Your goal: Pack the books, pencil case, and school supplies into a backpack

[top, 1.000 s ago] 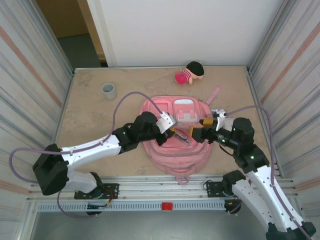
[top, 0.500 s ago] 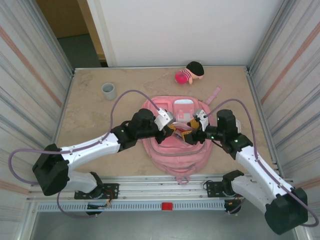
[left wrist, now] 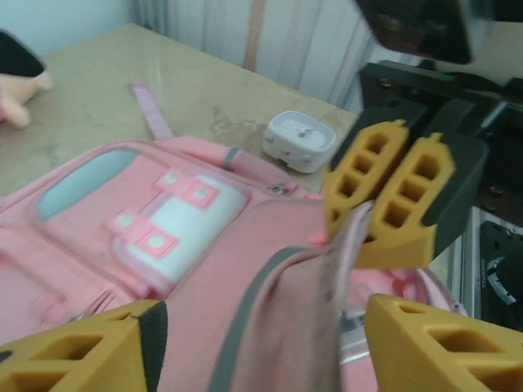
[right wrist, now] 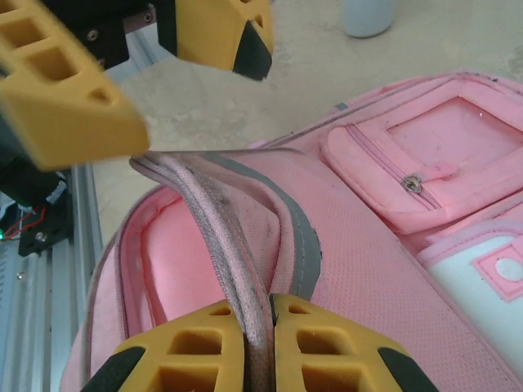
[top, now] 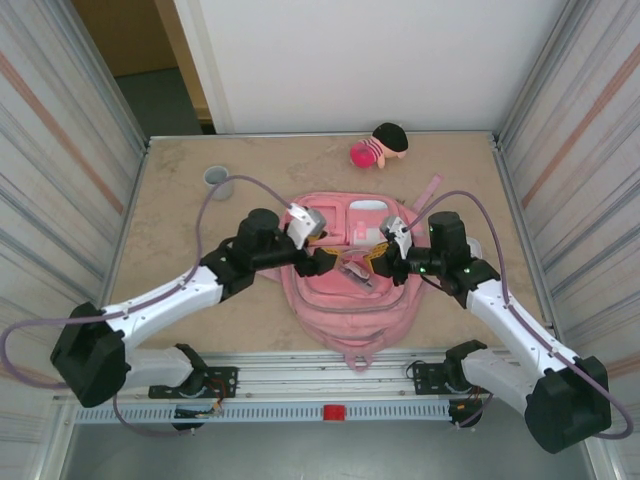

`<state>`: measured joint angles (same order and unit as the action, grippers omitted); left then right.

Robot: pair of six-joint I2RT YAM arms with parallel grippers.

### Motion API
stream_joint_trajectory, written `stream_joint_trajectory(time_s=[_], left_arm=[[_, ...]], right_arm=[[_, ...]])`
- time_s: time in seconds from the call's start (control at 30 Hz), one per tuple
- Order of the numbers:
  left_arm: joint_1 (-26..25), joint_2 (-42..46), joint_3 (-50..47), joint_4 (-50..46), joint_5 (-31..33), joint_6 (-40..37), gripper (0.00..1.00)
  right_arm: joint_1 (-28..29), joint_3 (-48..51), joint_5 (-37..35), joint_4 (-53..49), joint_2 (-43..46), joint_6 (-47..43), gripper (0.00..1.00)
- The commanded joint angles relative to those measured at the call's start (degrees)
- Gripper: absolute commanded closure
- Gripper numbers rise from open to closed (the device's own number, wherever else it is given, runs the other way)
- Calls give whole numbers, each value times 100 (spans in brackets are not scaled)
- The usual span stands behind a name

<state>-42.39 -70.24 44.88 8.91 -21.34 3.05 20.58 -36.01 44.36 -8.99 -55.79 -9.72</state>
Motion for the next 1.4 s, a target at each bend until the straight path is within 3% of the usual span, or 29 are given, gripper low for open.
stream_joint_trajectory(time_s=[0.0, 0.13, 0.4, 0.6, 0.77, 1.17, 1.37], left_arm=[[468, 402, -440, -39, -523, 427, 29], [975, 555, -835, -11, -1161, 304, 26], [1055, 60, -1113, 196, -1805, -530, 15], [1097, -483, -977, 300, -2702, -715, 17], [1174, -445, -1137, 458, -3054, -728, 19], [1172, -1006, -1106, 714, -3342, -733, 39], [1158, -1002, -1068, 761, -3618, -663, 59]], right_arm=[[-28, -238, 473, 161, 229, -3, 93], [-131, -157, 425, 174, 381, -22, 94], [-418, -185, 841, 127, 343, -21, 94], [-525, -286, 824, -150, 366, -136, 94], [-856, -254, 698, -190, 348, -90, 96], [-1082, -292, 904, -111, 172, 101, 98], [-1082, -284, 695, -51, 139, 224, 100]])
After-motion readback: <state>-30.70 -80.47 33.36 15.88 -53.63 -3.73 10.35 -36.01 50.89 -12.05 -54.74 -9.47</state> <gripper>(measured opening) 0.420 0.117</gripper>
